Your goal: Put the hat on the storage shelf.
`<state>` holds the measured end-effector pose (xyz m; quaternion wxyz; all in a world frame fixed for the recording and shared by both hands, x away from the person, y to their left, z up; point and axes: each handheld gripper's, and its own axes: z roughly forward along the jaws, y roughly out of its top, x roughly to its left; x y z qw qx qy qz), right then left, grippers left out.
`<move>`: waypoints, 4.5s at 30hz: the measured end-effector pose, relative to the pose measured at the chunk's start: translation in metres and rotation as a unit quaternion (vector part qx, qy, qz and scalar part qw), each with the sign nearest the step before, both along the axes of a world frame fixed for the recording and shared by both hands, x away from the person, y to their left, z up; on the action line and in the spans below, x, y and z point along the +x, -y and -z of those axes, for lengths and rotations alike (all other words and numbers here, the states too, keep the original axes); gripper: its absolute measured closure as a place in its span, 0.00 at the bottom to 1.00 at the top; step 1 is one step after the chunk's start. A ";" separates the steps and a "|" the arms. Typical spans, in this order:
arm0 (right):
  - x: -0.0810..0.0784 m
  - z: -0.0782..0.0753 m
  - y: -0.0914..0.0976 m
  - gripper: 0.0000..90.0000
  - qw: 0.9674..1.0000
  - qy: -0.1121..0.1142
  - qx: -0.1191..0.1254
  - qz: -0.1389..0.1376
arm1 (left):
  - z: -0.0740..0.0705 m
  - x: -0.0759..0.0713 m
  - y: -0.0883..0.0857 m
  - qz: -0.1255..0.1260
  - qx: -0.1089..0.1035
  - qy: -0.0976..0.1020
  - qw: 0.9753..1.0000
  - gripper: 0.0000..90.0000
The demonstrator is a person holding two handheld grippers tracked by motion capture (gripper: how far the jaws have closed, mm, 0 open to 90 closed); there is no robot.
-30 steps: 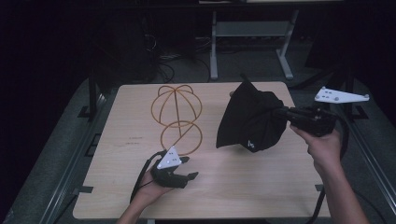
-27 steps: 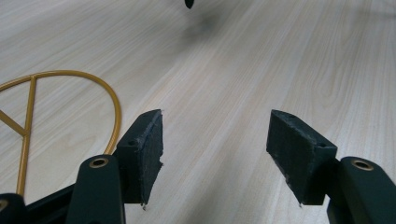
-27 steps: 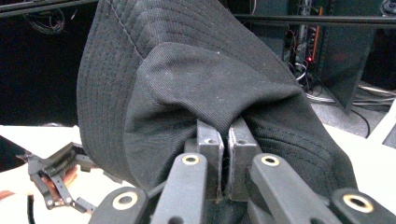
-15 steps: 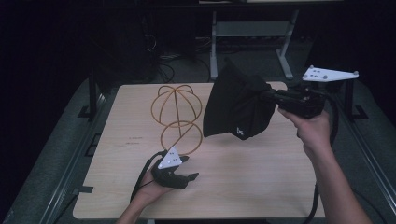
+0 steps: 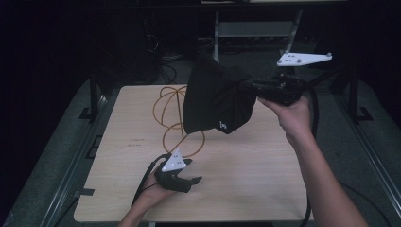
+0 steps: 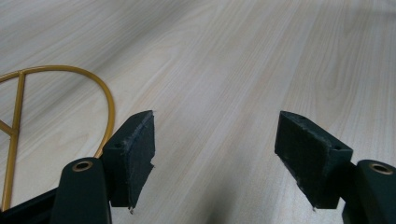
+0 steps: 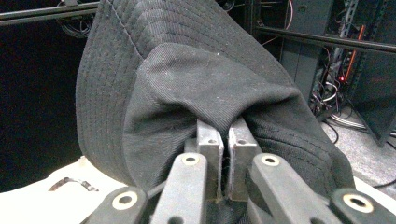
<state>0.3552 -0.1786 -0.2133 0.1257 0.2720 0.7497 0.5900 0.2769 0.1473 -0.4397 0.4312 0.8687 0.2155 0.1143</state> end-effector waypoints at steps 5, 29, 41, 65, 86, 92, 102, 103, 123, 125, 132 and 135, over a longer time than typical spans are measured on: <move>0.006 -0.010 -0.016 0.96 1.000 0.001 -0.007 -0.006 | -0.001 0.001 -0.002 -0.003 -0.007 0.000 1.000 0.32; 0.049 -0.030 -0.102 0.96 0.997 -0.026 -0.056 -0.048 | 0.007 -0.003 0.005 0.007 0.002 0.003 1.000 0.32; 0.070 -0.022 -0.129 0.96 0.996 -0.043 -0.056 -0.050 | 0.007 -0.014 0.022 0.043 0.035 0.027 0.998 0.32; 0.088 0.000 -0.183 0.95 0.992 -0.049 -0.103 -0.046 | 0.006 -0.016 0.030 0.062 0.023 0.024 0.998 0.32; 0.091 0.010 -0.205 0.57 0.984 -0.063 -0.149 -0.072 | 0.009 -0.017 0.034 0.072 0.031 0.024 0.997 0.32; 0.091 0.011 -0.191 0.53 0.986 -0.073 -0.131 -0.071 | 0.009 -0.016 0.035 0.073 0.030 0.023 0.997 0.32; 0.090 0.017 -0.164 0.43 0.988 -0.084 -0.106 -0.068 | 0.011 -0.015 0.034 0.074 0.031 0.016 0.997 0.31; 0.089 0.018 -0.159 0.42 0.989 -0.086 -0.102 -0.067 | 0.011 -0.015 0.034 0.074 0.032 0.017 0.997 0.31; 0.077 0.030 -0.094 0.32 0.991 -0.102 -0.069 -0.046 | 0.011 -0.018 0.029 0.066 0.025 0.011 0.997 0.30; 0.076 0.031 -0.090 0.31 0.991 -0.102 -0.071 -0.043 | 0.011 -0.018 0.030 0.067 0.025 0.012 0.997 0.30; 0.074 0.033 -0.078 0.30 0.992 -0.103 -0.068 -0.038 | 0.013 -0.017 0.031 0.068 0.028 0.009 0.997 0.30; 0.073 0.035 -0.074 0.30 0.991 -0.106 -0.070 -0.036 | 0.013 -0.016 0.030 0.069 0.029 0.009 0.997 0.30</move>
